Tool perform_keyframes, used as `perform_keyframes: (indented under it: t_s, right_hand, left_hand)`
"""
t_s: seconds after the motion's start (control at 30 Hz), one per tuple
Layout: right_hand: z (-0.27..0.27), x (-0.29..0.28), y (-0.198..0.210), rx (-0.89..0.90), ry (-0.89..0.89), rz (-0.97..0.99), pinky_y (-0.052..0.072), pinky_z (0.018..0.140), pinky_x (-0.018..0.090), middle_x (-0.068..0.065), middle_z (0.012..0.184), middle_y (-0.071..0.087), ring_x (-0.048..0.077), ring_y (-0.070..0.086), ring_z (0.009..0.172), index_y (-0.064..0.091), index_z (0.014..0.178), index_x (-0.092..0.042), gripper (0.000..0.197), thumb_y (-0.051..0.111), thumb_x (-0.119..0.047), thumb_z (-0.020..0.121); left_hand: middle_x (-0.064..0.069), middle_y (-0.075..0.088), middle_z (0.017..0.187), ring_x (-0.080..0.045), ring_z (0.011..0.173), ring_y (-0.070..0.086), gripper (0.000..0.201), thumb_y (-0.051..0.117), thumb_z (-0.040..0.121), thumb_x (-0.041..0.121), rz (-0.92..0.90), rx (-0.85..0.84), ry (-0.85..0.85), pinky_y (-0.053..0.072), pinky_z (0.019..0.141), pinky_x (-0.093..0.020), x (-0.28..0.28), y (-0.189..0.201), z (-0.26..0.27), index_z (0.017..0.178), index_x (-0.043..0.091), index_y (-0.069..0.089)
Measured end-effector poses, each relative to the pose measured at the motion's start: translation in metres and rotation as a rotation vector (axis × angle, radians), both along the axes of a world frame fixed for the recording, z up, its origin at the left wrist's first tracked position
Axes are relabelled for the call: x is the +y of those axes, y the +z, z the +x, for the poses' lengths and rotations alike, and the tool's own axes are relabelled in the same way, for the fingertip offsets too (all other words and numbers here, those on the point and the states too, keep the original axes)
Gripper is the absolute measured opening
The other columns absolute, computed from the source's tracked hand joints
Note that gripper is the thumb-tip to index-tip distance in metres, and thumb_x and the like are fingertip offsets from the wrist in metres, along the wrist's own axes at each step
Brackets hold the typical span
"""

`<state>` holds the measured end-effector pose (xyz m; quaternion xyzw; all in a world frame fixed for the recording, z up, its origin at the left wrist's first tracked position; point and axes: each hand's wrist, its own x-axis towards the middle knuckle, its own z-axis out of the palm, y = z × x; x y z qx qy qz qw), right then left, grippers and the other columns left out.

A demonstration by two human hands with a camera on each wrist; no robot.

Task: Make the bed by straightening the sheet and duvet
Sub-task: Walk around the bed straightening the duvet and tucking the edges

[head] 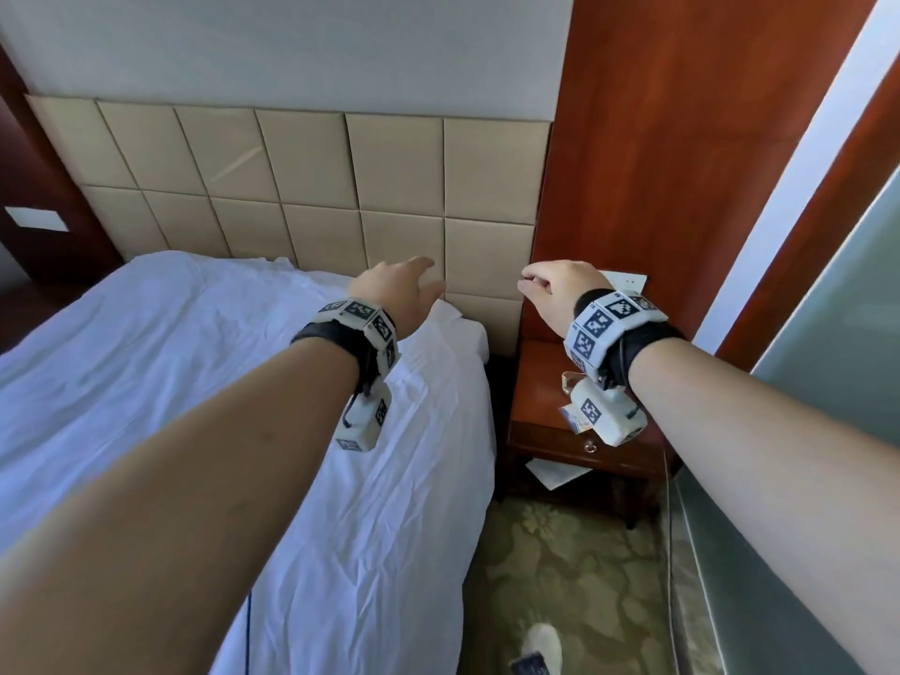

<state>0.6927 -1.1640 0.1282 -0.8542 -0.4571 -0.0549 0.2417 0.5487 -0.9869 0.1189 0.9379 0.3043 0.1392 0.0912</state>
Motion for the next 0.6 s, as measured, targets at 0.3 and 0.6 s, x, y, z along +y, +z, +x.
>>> perform_keyframes:
  t_s: [0.3,0.6]
  right_hand:
    - [0.174,0.133,-0.033,0.075,0.066,-0.065,0.05,0.084,0.036,0.006,0.103,0.069,0.025,0.061,0.095,0.065,0.11,-0.012,0.033,0.048,-0.035,0.095]
    - [0.294,0.263,-0.083,0.196,0.106,-0.195,0.047,0.088,0.034,0.008,0.112,0.067,0.027,0.06,0.102,0.062,0.118,-0.012,0.035,0.047,-0.035,0.096]
  left_hand:
    - [-0.004,0.063,0.118,-0.028,0.102,0.06,0.045,0.037,0.095,0.05,-0.062,0.067,0.087,0.052,0.084,-0.04,0.118,-0.032,0.163,0.136,0.033,0.043]
    - [0.0,0.057,0.13,-0.023,0.116,0.053,0.046,0.037,0.097,0.047,-0.102,0.147,0.112,0.046,0.094,-0.04,0.233,-0.082,0.276,0.138,0.026,0.043]
